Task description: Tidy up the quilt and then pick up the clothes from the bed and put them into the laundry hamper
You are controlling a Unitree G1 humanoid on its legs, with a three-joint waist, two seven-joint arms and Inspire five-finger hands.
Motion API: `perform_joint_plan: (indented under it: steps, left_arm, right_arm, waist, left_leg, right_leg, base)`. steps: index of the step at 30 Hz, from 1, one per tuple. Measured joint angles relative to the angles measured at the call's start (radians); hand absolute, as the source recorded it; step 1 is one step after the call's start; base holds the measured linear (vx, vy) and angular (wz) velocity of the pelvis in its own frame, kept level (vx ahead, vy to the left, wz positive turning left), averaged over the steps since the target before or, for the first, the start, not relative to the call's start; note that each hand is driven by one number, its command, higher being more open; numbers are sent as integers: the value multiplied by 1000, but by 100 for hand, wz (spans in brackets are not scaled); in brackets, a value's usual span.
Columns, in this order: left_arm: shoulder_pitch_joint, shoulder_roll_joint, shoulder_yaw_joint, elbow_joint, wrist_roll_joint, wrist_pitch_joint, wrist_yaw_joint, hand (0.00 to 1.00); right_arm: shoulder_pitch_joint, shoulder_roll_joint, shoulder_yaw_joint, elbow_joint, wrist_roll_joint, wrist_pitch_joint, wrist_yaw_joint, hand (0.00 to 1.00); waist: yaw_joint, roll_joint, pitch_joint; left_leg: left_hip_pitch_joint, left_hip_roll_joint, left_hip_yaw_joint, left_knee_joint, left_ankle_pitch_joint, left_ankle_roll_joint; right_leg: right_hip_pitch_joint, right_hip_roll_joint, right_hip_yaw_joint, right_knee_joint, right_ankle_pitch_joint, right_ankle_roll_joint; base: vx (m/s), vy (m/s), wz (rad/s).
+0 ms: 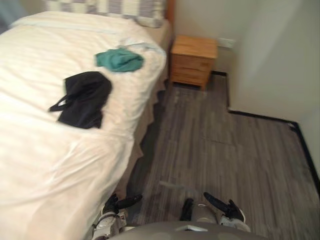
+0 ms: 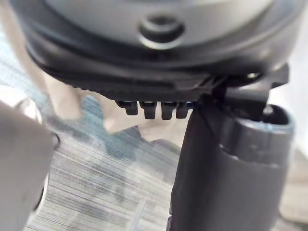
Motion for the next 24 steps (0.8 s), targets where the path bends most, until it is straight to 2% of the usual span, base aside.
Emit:
perform_joint_plan:
  steps: [1,2,3,4,5,6,15,21,23,24]
  left_arm:
    - [-14,8,-34,1,0,-8,2,100]
    - [-9,17,-46,3,-2,4,1,100]
    - [-11,31,-52,5,-3,8,2,100]
    - [-16,22,-56,13,-2,9,3,100]
    - [-13,8,-64,16,-3,12,6,100]
    - [-19,19,-68,15,-5,7,44,100]
    - [-25,19,-84,16,-5,7,57,100]
    - [-45,40,-150,45,28,12,78,100]
    - [-53,42,-143,43,44,11,80,100]
    - [-53,41,-134,42,43,11,80,100]
  right_arm:
    - [-15,-8,10,33,-11,12,-3,100]
    - [-15,-8,12,60,-12,15,-8,100]
    - [-7,-6,18,78,-31,26,-13,100]
    - [-15,-13,15,80,-35,29,-13,100]
    - [-15,-28,18,81,-48,24,-14,100]
    - [-19,-46,68,112,-88,24,-43,100]
    - [-16,-38,45,113,-84,24,-52,100]
    - [-15,-17,1,116,-35,27,-63,100]
    - [-17,-12,-25,120,-23,32,-63,100]
    - [-19,-12,-30,123,-23,34,-63,100]
  waist:
    - [-10,-18,12]
    - [-22,-25,10]
    - [-19,-47,1]
    - [-20,-19,9]
    - [-25,14,7]
    - [-49,8,43]
    - [-55,3,51]
    - [-78,-5,59]
    - [-76,-9,75]
    - [-74,-10,79]
  left_leg:
    - [6,-23,34,2,9,-27]
    - [9,-28,46,4,9,-28]
    - [1,-37,77,12,11,-37]
    - [-3,-25,84,11,12,-43]
    - [-15,2,88,12,39,-33]
    - [-29,-2,-36,-51,76,-49]
    - [-29,-1,-46,-50,76,-49]
    - [-29,-4,-49,-48,75,-47]
    - [-23,7,-37,-36,61,-53]
    - [-25,19,-26,-13,47,-65]
  right_leg:
    - [11,-57,3,215,-146,28]
    - [67,-67,7,191,-226,59]
    - [137,-33,30,17,-275,110]
    - [148,0,39,-35,-245,109]
    - [178,59,64,-151,-172,95]
    - [299,139,112,-576,125,90]
    - [302,139,109,-576,126,90]
    - [302,138,109,-576,127,91]
    - [304,147,115,-576,120,86]
    - [303,150,115,-576,98,77]
  base:
    - [3,-102,-85]
    - [54,-144,-93]
    - [33,-134,-73]
    - [27,-107,-99]
    - [3,-65,-56]
    - [0,-30,-36]
    - [0,0,2]
    - [0,0,-1]
    - [-3,-1,-14]
    - [-28,0,-19]
